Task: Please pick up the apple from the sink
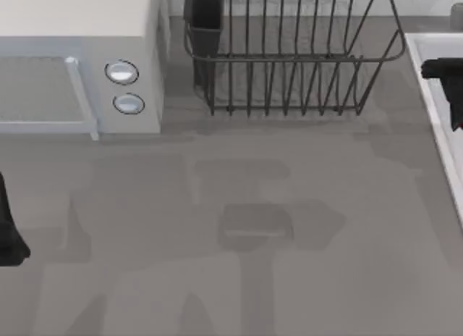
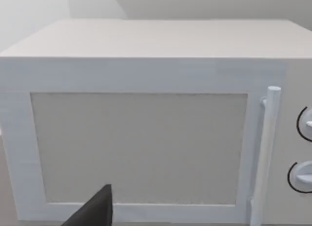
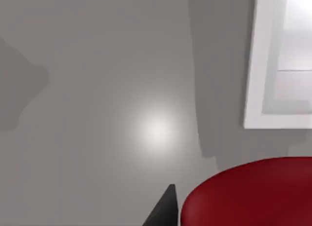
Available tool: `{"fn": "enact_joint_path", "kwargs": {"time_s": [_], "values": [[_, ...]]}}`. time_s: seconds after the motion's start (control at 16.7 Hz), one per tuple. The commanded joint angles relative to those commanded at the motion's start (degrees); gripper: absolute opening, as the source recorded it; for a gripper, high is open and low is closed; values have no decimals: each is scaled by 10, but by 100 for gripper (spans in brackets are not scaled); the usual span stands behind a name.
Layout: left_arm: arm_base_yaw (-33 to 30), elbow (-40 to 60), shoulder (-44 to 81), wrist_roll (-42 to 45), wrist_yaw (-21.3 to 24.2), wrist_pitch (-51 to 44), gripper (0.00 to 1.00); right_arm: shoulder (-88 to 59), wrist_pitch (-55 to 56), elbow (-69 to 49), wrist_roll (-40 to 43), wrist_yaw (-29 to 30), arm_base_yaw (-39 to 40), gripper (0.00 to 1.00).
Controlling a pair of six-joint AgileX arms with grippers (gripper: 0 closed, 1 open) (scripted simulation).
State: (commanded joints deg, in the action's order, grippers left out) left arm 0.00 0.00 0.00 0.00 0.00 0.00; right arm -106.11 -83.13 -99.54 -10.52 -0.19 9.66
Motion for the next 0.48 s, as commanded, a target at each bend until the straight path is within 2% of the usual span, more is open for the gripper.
{"fn": "enact_joint_path", "kwargs": {"time_s": [0.24, 0.48], "values": [[0, 0, 0, 0, 0, 0, 100, 111, 36, 162, -114, 1, 117, 0], [0, 0, 0, 0, 0, 0, 100, 174, 57, 234, -179, 2, 182, 0]]}}
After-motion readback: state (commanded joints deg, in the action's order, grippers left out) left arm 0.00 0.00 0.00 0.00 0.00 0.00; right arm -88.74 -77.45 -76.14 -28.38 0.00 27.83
